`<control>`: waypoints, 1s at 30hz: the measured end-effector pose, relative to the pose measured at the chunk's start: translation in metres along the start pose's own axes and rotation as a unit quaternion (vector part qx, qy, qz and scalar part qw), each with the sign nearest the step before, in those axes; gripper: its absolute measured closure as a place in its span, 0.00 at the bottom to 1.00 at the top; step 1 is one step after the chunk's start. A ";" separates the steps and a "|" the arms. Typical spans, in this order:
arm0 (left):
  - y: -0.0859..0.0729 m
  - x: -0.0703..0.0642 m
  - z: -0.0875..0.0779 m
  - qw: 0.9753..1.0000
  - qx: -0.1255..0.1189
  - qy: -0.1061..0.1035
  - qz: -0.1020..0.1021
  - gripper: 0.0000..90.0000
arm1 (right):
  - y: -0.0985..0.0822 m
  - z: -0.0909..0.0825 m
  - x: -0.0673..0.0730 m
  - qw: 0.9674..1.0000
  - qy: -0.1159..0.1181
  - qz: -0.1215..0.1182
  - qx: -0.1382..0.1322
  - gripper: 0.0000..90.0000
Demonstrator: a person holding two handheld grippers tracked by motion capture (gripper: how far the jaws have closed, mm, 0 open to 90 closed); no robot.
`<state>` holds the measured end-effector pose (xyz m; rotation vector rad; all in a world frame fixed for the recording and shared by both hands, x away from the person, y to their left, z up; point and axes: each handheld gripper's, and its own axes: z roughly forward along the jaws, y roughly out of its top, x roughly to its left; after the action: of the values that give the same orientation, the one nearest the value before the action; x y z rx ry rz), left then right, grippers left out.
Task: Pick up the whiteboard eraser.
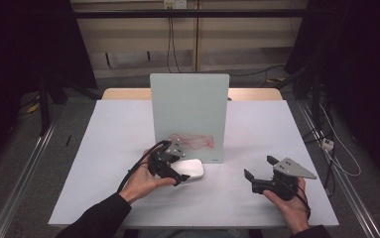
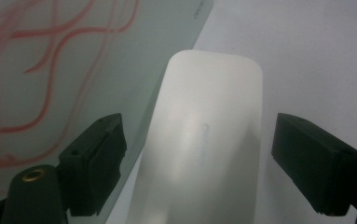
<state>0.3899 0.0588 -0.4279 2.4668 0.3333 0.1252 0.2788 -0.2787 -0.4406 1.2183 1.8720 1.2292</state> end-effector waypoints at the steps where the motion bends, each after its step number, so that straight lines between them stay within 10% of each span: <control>1: 0.001 0.000 0.002 1.000 0.004 0.001 0.003 0.20 | 0.000 0.000 0.000 1.000 0.001 0.001 -0.001 0.08; 30: -0.001 0.004 0.018 0.999 0.042 -0.021 0.021 0.31 | 0.000 0.000 0.000 1.000 0.001 -0.001 -0.001 0.07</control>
<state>0.3969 0.0498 -0.4426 2.5571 0.2733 0.0776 0.2787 -0.2788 -0.4404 1.2144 1.8713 1.2319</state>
